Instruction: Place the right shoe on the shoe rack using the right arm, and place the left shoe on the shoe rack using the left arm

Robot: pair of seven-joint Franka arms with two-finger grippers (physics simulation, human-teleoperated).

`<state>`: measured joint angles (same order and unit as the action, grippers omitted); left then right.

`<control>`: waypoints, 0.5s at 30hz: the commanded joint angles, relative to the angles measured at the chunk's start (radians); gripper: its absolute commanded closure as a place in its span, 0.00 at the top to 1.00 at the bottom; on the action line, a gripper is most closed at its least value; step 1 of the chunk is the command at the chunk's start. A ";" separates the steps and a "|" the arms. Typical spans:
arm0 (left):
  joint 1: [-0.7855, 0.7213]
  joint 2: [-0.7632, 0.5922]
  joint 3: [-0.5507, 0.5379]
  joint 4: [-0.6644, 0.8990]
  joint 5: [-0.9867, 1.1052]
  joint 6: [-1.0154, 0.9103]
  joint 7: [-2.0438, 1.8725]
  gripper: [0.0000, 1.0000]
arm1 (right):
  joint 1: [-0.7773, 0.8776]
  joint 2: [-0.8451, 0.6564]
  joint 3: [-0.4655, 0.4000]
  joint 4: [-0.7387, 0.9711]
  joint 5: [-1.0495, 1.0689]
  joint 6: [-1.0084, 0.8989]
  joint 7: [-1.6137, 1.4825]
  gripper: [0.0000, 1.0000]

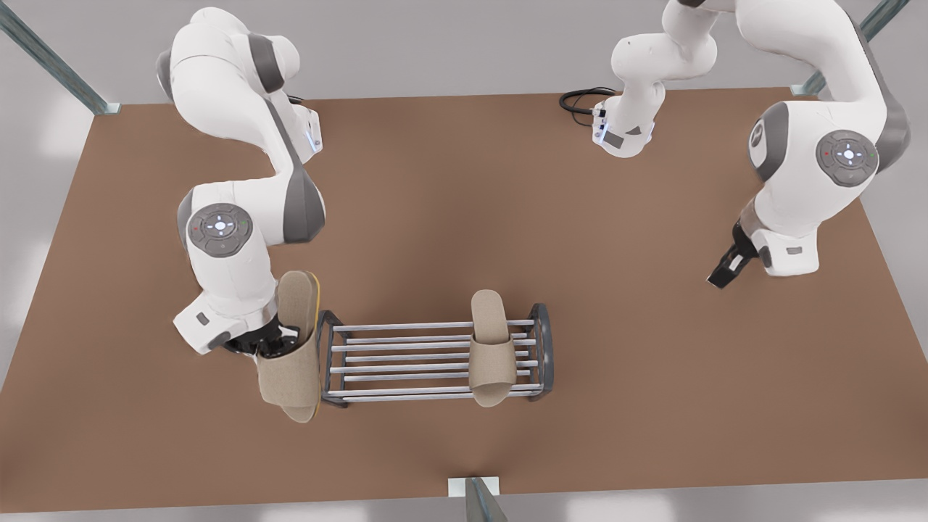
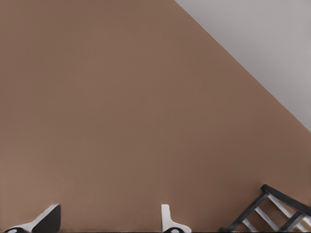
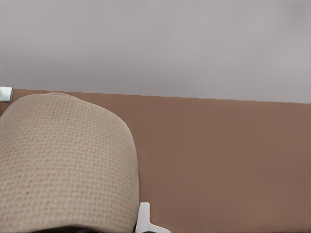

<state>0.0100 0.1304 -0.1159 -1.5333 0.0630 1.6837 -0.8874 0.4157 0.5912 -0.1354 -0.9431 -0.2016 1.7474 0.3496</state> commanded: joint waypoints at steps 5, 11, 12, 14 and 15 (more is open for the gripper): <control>0.025 0.020 0.009 0.030 -0.115 0.025 0.812 1.00 | 0.104 0.007 -0.010 0.001 -0.015 0.242 1.005 0.21; 0.019 0.020 0.007 0.033 -0.115 0.004 0.806 1.00 | 0.179 0.079 0.031 -0.006 -0.009 0.390 0.996 0.21; 0.021 0.021 0.007 0.033 -0.112 0.005 0.806 1.00 | 0.173 0.070 0.085 -0.008 -0.005 0.325 0.936 0.21; 0.021 0.021 0.005 0.033 -0.112 0.004 0.806 1.00 | 0.163 0.075 0.089 -0.017 0.014 0.317 0.789 0.21; 0.021 0.028 0.007 0.033 -0.112 0.005 0.805 1.00 | 0.163 0.081 0.089 -0.029 0.016 0.327 0.710 0.21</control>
<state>0.0278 0.1568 -0.1086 -1.5010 -0.0490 1.6951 -0.4302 0.5803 0.6708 -0.0501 -0.9669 -0.1905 2.0424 0.8634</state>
